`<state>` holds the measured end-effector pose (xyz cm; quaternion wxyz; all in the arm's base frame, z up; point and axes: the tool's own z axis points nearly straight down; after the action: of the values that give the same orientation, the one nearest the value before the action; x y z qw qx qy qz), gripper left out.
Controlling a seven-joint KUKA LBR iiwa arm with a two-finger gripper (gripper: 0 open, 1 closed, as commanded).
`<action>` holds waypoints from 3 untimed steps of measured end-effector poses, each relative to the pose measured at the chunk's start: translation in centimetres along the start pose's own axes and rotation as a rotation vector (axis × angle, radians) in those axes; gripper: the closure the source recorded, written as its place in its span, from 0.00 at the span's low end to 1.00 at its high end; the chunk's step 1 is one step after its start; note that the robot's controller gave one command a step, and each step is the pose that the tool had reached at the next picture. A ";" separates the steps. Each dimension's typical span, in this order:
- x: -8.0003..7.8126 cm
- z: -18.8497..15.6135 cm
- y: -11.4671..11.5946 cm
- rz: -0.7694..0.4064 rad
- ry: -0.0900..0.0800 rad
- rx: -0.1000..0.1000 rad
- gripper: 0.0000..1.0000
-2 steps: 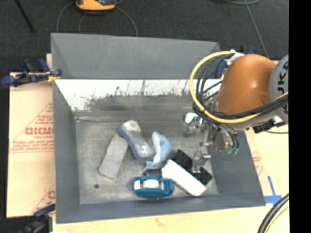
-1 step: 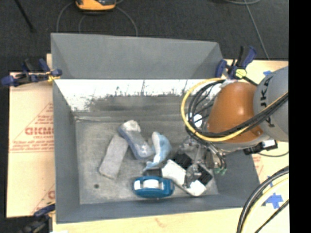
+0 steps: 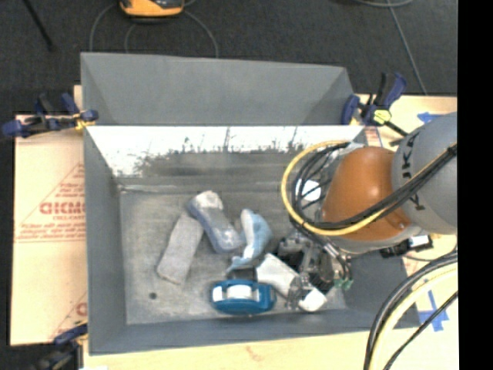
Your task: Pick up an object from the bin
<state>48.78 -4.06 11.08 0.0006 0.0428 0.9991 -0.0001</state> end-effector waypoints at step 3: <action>0.7 3.6 -0.2 0.252 -0.023 0.004 1.00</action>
Offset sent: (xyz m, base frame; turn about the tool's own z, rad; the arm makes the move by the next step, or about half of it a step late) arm -0.0145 -0.0119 -0.0408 0.0943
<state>48.10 -4.17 7.49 0.0118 0.1678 0.9857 -0.0025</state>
